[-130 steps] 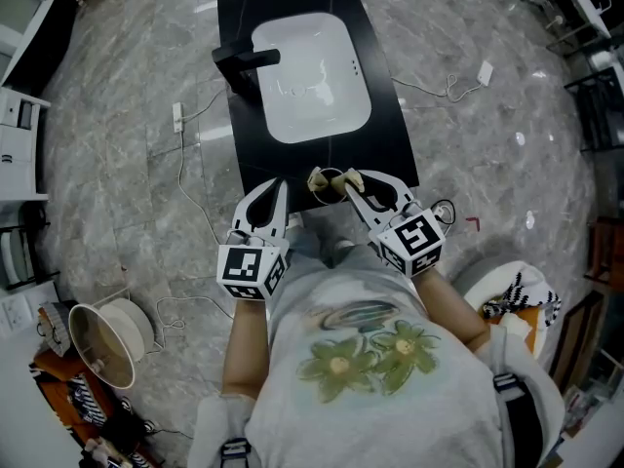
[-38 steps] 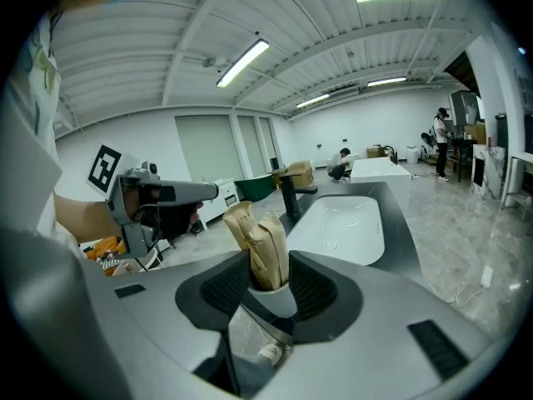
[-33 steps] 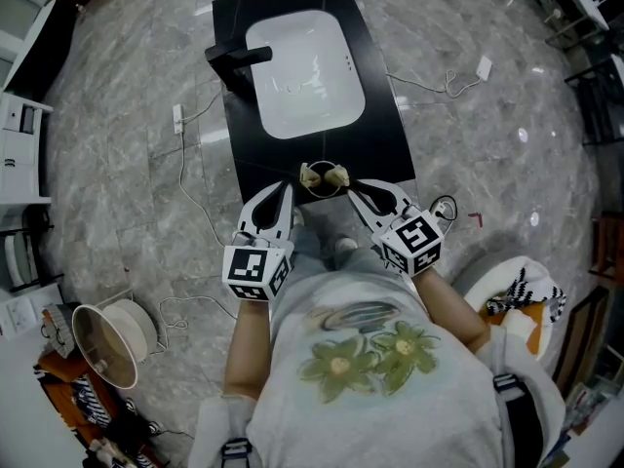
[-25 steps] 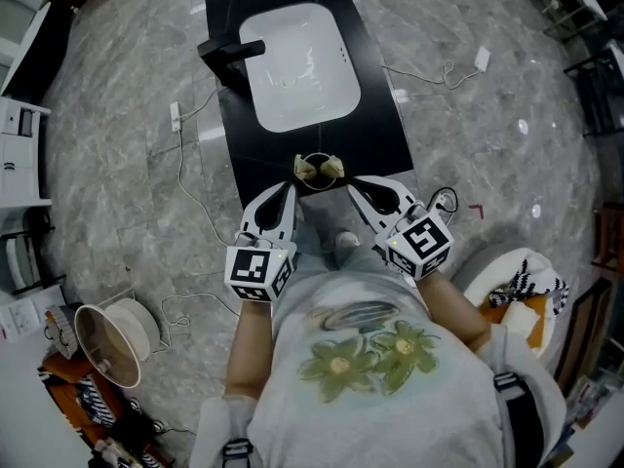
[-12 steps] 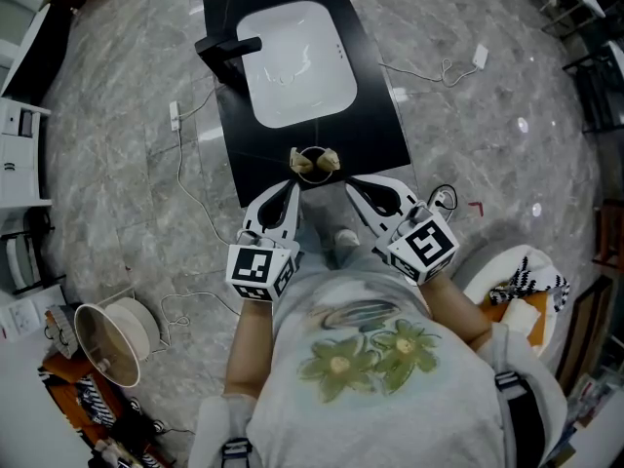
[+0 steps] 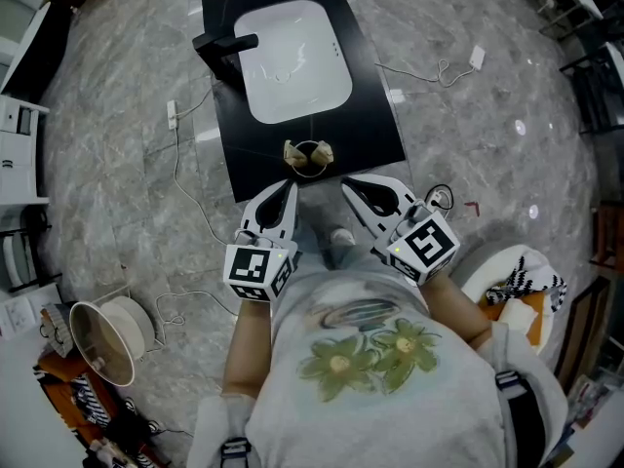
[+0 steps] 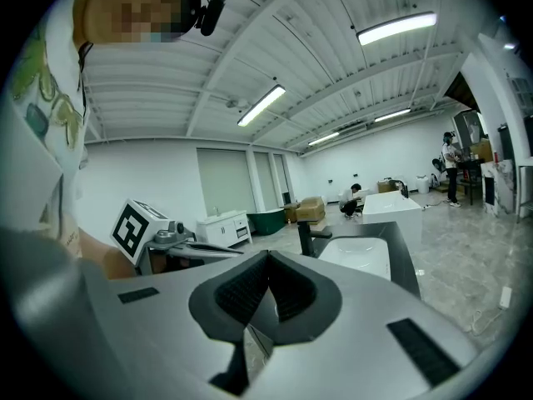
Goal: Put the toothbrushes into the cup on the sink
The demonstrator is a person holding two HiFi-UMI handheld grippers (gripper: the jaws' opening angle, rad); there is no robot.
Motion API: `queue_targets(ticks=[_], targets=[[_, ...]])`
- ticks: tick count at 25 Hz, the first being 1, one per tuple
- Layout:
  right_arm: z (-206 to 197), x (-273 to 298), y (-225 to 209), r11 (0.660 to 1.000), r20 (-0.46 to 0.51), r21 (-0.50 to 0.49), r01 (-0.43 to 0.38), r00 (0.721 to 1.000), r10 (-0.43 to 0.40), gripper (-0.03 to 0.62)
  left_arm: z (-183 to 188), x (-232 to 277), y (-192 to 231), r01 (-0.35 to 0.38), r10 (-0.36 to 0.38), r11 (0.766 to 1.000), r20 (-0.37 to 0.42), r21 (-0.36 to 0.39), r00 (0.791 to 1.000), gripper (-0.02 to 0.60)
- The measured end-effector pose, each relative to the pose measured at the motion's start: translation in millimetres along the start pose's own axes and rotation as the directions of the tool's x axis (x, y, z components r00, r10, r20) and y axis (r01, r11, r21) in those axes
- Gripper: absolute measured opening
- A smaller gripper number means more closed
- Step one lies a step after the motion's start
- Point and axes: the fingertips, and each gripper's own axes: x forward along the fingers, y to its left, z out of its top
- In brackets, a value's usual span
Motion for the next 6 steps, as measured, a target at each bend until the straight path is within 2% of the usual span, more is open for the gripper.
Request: queue_targets(ticks=[6], targets=[[-10.9, -16.2, 11.0, 1.0, -0.021, 0.011, -0.015, 1.0, 0.015, 0.041, -5.8, -9.5, -16.9, -0.002, 0.002, 1.0, 0.012, -0.005, 1.0, 0.018]])
